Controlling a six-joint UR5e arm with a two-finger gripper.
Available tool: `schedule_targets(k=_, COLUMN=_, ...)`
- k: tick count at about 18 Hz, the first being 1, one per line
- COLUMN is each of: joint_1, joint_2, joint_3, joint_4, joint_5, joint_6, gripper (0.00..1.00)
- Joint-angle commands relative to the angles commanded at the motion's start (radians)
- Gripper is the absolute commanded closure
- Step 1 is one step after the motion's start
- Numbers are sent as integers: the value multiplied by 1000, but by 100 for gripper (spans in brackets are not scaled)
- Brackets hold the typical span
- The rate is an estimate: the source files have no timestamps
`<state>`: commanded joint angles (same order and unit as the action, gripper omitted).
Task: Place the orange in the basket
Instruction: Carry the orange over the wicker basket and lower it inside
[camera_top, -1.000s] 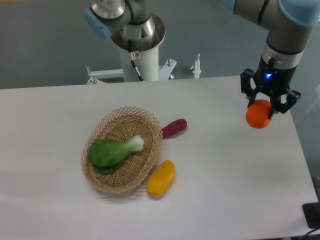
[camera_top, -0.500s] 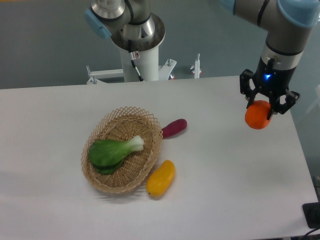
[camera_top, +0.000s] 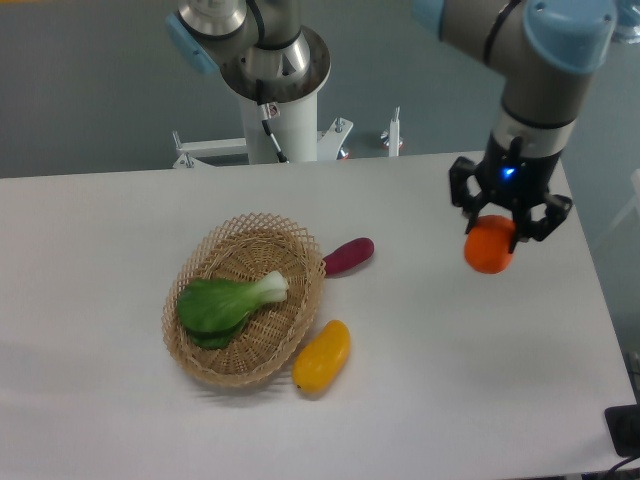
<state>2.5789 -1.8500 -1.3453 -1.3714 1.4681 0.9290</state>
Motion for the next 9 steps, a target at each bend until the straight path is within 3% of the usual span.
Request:
schedule_targets(k=5, joint_1=-132, joint_2=11, joint_3=-67, joint_4=3, joint_5=-20, joint_6=-220, gripper=55)
schedule_targets(k=7, joint_1=-201, joint_2=3, joint_3=-98, joint_4=35, joint_5=-35, joint_6=-397, gripper=55)
schedule_targets(k=9, joint_1=-258, joint_2=0, joint_3=-153, joint_4=84, joint_5=-69, joint_6=-491, gripper=55)
